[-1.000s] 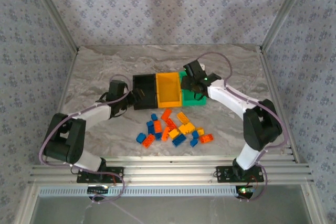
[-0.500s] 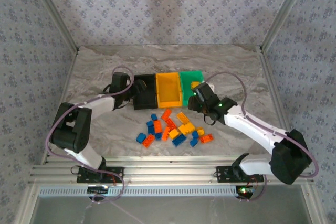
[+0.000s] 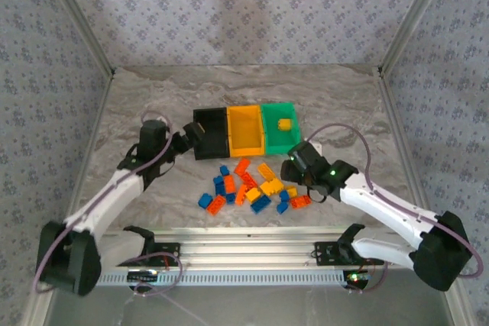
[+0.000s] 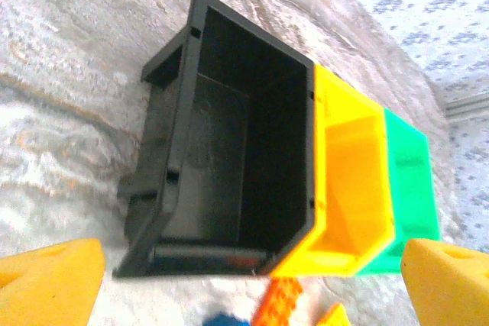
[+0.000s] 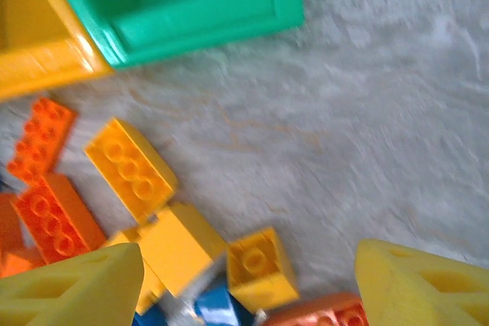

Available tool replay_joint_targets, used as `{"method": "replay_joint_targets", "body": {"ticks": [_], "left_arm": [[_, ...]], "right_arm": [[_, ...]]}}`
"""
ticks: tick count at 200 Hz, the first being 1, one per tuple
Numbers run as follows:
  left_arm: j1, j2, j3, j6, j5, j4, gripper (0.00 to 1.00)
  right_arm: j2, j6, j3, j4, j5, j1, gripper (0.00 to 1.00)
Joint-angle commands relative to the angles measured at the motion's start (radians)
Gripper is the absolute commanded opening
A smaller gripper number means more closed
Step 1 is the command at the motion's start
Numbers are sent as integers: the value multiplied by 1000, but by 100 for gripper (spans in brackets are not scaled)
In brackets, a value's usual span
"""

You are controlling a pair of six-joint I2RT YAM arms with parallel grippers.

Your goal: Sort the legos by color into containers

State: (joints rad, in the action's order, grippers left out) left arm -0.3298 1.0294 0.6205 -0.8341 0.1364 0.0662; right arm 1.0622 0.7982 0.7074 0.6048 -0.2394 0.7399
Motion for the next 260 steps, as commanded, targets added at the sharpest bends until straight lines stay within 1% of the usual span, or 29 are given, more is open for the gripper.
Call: {"method": "replay_joint_targets", "body": {"ticks": [1,23,42,62,79,103,117,135,158,184,234,260], "left_arm": [[-14,-160,-65,-36,-18,141,100],[-16,-316,-125,-59,-13,209,100],[-17,-417,-176,-88,9,235,100],[-18,-496,-221,-110,13,252,100],[-18,-537,-245,-116,4,270,100],[-18,-558,-258,-119,0,284,100],[-18,-560,-257,-117,2,289,100],[-18,-560,-255,-117,4,294,100],[-18,-561,-258,-117,10,295,100],[-18,-564,-260,-115,15,299,100],[-17,-593,-266,-106,26,310,100],[-17,-609,-276,-106,30,315,100]], "right_arm": [[-39,63,-66,96,35,25,75],[-57,127,-129,98,65,58,75],[-76,202,-161,81,47,116,75],[-83,280,-166,49,25,178,76],[-77,355,-160,10,8,224,73],[-48,464,-140,-33,-27,283,67],[-22,522,-124,-33,-45,307,60],[11,593,-103,-35,-59,336,55],[59,673,-82,-29,-76,366,53],[102,741,-80,-26,-84,377,53],[180,783,-82,-70,-74,377,55],[206,807,-91,-62,-69,375,54]]}}
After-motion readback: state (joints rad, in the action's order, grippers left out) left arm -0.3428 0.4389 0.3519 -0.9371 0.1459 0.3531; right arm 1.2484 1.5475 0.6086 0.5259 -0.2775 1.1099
